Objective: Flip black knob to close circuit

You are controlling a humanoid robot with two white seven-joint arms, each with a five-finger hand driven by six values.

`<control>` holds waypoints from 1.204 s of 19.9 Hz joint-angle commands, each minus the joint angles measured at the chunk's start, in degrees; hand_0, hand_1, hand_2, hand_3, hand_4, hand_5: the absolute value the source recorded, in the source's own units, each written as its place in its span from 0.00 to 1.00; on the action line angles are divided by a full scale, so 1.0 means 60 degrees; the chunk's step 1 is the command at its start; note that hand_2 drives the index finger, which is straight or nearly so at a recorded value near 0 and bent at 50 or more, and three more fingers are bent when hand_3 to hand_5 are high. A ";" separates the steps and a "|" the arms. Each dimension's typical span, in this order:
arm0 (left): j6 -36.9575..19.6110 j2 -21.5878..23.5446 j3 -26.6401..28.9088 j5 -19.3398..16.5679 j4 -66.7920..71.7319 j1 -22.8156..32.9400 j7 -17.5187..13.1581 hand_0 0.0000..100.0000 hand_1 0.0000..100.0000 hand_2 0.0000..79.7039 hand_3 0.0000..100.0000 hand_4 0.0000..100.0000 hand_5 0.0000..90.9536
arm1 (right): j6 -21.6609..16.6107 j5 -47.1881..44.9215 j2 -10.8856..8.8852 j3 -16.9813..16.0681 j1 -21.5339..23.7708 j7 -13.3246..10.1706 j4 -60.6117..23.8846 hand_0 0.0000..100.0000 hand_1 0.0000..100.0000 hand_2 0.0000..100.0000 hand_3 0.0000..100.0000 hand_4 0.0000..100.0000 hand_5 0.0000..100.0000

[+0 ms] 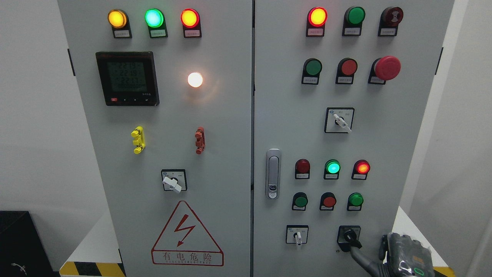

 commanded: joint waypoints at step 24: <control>-0.0006 0.0000 -0.0190 -0.0205 0.0205 0.0000 -0.0007 0.12 0.56 0.00 0.00 0.00 0.00 | -0.0095 -0.0153 0.0049 0.0698 0.0238 -0.0134 -0.0052 0.00 0.20 0.80 0.95 0.76 0.82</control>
